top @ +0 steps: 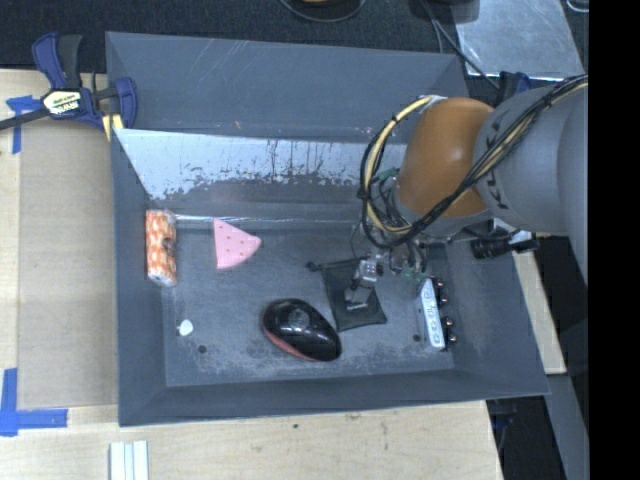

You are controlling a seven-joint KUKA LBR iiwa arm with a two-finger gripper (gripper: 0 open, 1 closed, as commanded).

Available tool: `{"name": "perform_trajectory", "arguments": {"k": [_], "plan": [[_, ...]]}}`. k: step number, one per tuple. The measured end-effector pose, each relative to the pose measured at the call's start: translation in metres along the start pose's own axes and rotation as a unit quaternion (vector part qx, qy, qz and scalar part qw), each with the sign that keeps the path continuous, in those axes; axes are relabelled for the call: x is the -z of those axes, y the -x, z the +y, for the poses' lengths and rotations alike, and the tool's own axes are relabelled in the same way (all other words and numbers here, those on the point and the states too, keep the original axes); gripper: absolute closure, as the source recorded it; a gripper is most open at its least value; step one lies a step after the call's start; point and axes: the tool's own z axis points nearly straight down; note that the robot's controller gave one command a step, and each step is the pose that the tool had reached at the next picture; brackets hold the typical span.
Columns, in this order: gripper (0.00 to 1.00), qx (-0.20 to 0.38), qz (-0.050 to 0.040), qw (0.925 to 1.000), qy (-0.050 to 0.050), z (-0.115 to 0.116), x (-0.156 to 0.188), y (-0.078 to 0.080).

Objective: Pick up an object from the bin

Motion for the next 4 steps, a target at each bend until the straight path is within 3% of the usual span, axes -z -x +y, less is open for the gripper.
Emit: {"name": "perform_trajectory", "arguments": {"k": [1, 2, 3, 4], "plan": [[0.00, -0.091, 0.0002, 0.9958, -0.001, -0.002, -0.020, 0.014], [0.00, -0.139, 0.0010, 0.9903, -0.001, 0.027, -0.021, 0.029], [0.00, 0.034, -0.0015, 0.9994, -0.001, 0.027, -0.021, 0.024], [0.00, -0.061, -0.0014, 0.9981, 0.000, 0.034, -0.005, 0.031]]}}
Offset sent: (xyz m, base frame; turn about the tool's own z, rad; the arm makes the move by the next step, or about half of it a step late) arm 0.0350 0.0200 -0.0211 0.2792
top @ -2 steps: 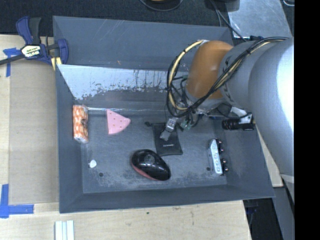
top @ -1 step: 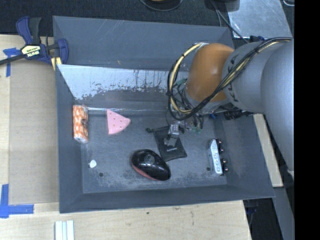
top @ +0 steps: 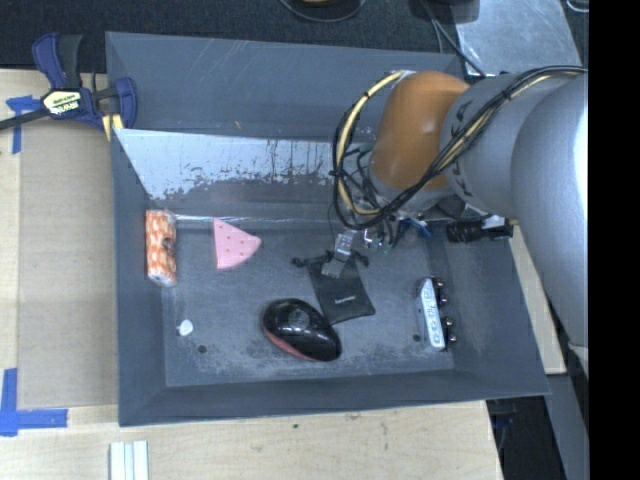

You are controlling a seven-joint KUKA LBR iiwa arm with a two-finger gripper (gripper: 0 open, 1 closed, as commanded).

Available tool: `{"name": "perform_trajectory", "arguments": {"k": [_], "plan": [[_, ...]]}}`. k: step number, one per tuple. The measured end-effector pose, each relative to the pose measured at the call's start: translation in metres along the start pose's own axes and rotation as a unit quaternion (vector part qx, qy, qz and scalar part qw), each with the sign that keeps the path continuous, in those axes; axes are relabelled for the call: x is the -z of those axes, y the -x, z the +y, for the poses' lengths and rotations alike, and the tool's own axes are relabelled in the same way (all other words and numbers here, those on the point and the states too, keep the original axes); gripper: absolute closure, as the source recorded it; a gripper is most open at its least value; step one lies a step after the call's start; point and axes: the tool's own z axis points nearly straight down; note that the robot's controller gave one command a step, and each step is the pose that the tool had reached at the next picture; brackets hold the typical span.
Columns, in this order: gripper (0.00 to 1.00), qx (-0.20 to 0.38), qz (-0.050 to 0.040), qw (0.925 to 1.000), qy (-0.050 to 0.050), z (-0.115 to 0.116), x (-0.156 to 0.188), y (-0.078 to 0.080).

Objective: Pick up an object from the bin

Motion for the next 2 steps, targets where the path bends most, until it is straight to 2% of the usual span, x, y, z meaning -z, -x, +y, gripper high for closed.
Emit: {"name": "perform_trajectory", "arguments": {"k": [1, 2], "plan": [[1.00, 0.092, -0.0029, 0.9958, 0.000, 0.0132, -0.0151, -0.0107], [1.00, 0.092, -0.0029, 0.9958, 0.000, 0.0132, -0.0151, -0.0107]]}}
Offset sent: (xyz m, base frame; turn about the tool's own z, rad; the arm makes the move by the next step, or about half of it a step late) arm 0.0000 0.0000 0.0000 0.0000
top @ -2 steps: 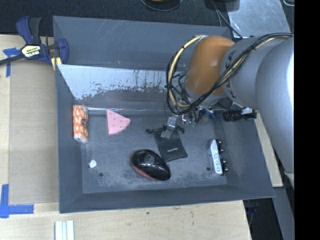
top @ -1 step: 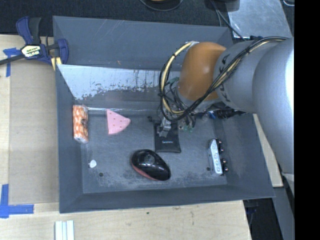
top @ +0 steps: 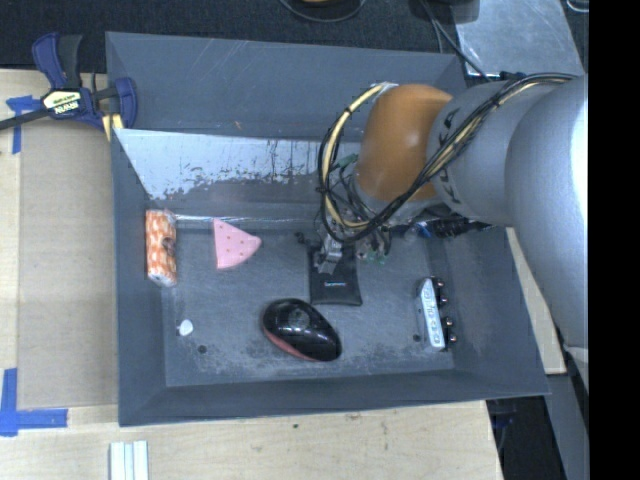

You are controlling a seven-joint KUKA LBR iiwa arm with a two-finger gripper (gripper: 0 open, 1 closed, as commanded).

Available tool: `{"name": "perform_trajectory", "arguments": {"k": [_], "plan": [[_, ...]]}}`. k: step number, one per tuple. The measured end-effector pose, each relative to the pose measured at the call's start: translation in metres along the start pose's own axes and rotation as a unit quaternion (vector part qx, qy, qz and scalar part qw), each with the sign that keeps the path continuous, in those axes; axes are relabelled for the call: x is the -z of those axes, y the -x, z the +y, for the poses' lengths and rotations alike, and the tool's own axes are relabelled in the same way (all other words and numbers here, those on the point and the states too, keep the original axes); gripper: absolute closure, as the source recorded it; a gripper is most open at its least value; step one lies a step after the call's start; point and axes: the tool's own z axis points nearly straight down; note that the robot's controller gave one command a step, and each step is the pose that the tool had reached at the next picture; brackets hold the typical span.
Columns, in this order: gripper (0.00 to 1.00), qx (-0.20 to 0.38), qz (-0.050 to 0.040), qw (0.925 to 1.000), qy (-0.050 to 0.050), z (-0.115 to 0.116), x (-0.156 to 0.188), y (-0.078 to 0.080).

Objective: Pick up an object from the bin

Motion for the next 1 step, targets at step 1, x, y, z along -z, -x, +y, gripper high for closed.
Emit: {"name": "perform_trajectory", "arguments": {"k": [1], "plan": [[1.00, 0.010, -0.0006, 0.9999, 0.000, -0.0112, 0.0970, 0.0000]]}}
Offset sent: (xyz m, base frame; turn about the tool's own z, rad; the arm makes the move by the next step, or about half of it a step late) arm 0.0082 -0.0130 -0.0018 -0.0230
